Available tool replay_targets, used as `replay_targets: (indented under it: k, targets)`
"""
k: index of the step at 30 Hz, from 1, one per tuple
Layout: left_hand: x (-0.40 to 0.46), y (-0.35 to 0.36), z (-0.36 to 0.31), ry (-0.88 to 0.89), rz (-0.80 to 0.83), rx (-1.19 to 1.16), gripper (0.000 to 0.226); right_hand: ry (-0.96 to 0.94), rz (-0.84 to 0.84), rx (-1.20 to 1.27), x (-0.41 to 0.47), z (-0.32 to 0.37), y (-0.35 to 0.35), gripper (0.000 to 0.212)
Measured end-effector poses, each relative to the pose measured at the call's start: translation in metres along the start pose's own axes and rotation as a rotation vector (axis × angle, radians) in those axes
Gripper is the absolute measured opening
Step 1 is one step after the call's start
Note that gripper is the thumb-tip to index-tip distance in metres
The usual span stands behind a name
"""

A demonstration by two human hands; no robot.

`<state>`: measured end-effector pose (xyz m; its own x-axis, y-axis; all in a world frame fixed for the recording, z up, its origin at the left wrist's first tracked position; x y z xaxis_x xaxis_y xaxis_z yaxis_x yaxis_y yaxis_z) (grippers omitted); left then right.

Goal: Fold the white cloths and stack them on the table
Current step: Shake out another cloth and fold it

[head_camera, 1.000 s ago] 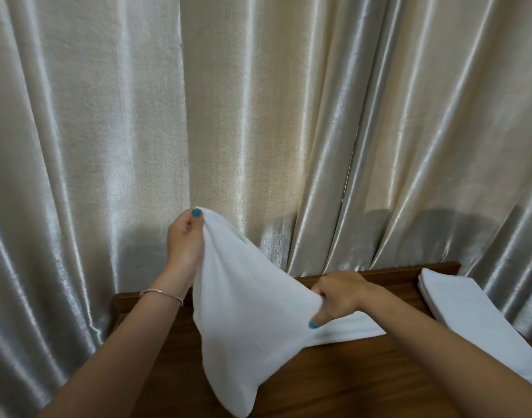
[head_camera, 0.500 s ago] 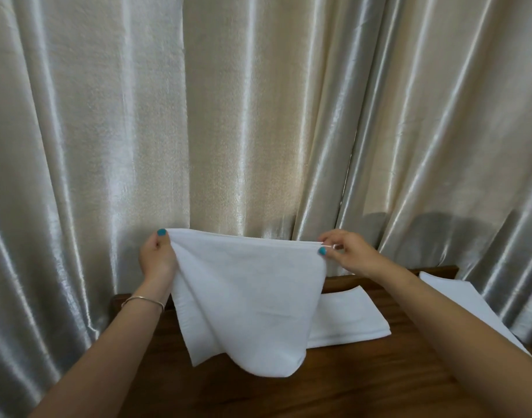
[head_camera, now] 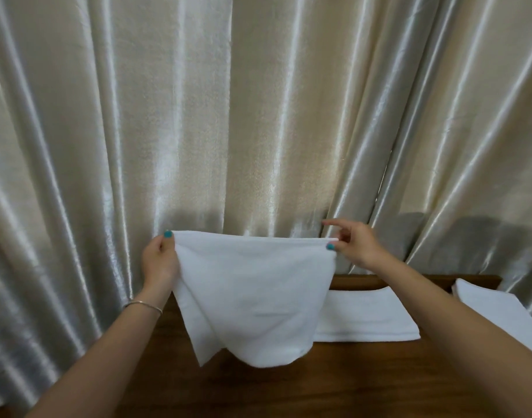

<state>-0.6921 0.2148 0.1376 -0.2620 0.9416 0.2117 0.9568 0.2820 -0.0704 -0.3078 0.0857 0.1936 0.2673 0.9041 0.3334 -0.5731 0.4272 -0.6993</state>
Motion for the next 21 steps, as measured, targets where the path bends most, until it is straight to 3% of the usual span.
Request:
replay_targets:
  k: [1, 4, 8, 11, 13, 17, 19, 21]
  targets:
    - [-0.001, -0.006, 0.000, 0.019, -0.013, 0.002, 0.036, 0.008, 0.026, -0.017, 0.000, 0.002, 0.002, 0.041]
    - [-0.005, -0.023, -0.002, 0.109, -0.025, 0.055, 0.039, 0.077, 0.127, -0.031, -0.001, 0.007, 0.004, 0.013]
    - [-0.012, -0.050, 0.007, 0.098, 0.004, 0.107, 0.026, 0.074, 0.427, 0.047, -0.003, 0.018, 0.005, 0.013]
    - [-0.015, -0.064, 0.015, -0.004, 0.078, 0.016, 0.022, 0.118, 0.516, 0.213, 0.004, 0.023, 0.005, 0.016]
    - [-0.009, -0.069, 0.024, -0.104, 0.068, -0.011, 0.023, 0.152, 0.536, 0.190, 0.013, 0.024, 0.016, 0.025]
    - [0.003, -0.058, 0.061, -0.223, 0.167, 0.352, 0.044, 0.217, 0.564, -0.166, 0.025, 0.001, 0.079, 0.021]
    - [0.004, -0.046, 0.094, -0.259, 0.293, 0.599, 0.047, 0.369, 0.538, -0.127, 0.024, -0.024, 0.124, 0.019]
    - [0.004, -0.039, 0.131, -0.343, 0.315, 0.674, 0.046, 0.549, 0.471, 0.004, 0.013, -0.048, 0.168, 0.020]
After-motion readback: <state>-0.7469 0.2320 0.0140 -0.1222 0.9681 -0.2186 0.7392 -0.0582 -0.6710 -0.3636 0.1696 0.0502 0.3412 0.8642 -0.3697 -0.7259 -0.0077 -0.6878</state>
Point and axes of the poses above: each hand's wrist, its own x-axis towards the middle knuckle, its own y-axis out of the palm, z = x × y, the point moved 6 cm from there along x, towards the middle knuckle, and after that the axes turned 2 degrees about -y, right-handed, at the moved point
